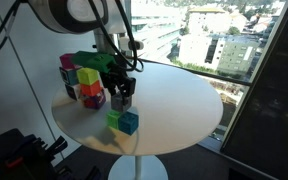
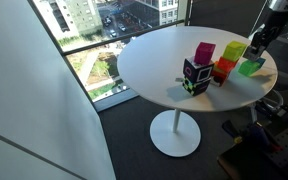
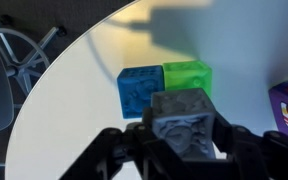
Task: Remove the gray block from the green block top and put it on the table behind the green block
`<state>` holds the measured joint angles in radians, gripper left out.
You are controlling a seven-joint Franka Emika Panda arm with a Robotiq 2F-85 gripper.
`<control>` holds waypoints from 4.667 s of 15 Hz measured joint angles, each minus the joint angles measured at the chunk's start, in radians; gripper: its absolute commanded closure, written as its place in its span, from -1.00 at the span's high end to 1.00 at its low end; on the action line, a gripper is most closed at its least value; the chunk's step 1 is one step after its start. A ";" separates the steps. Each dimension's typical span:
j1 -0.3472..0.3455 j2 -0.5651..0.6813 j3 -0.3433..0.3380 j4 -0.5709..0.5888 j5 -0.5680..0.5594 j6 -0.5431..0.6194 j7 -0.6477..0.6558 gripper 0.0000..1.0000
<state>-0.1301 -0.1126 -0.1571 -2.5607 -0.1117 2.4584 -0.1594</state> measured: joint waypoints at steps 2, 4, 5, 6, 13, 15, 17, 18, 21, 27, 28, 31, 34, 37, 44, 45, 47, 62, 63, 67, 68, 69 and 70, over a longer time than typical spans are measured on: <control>0.001 0.002 0.005 0.014 0.000 -0.010 0.001 -0.37; 0.002 0.010 0.010 0.029 0.000 -0.018 0.002 -0.37; 0.004 0.016 0.012 0.037 0.000 -0.019 0.003 -0.37; 0.004 0.024 0.013 0.046 0.000 -0.020 0.004 -0.37; 0.005 0.104 0.024 0.118 0.001 -0.020 0.012 -0.37; 0.006 0.127 0.027 0.140 0.001 -0.020 0.015 -0.37; 0.008 0.152 0.030 0.163 0.001 -0.020 0.018 -0.37; 0.009 0.163 0.031 0.174 0.001 -0.020 0.020 -0.37; 0.010 0.193 0.036 0.201 0.001 -0.021 0.021 -0.37; 0.014 0.234 0.047 0.226 0.001 -0.031 0.045 -0.37; 0.014 0.239 0.049 0.229 0.001 -0.034 0.051 -0.37; 0.016 0.248 0.052 0.234 0.002 -0.048 0.060 -0.37; 0.018 0.249 0.052 0.235 0.002 -0.066 0.062 -0.37; 0.019 0.249 0.053 0.235 0.002 -0.077 0.067 -0.37; 0.022 0.249 0.054 0.233 0.002 -0.082 0.075 -0.37; 0.023 0.249 0.055 0.232 0.002 -0.082 0.076 -0.37; 0.024 0.249 0.055 0.229 0.002 -0.079 0.080 -0.37; 0.026 0.249 0.055 0.165 0.008 0.031 0.081 -0.37; 0.026 0.249 0.055 0.161 0.009 0.034 0.081 -0.37; 0.026 0.249 0.055 0.146 0.009 0.041 0.081 -0.37; 0.026 0.249 0.055 0.143 0.009 0.042 0.081 -0.37; 0.026 0.249 0.055 0.141 0.009 0.043 0.081 -0.37; 0.026 0.249 0.055 0.139 0.009 0.045 0.081 -0.37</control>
<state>-0.1046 0.1363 -0.1017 -2.4220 -0.1029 2.5031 -0.0787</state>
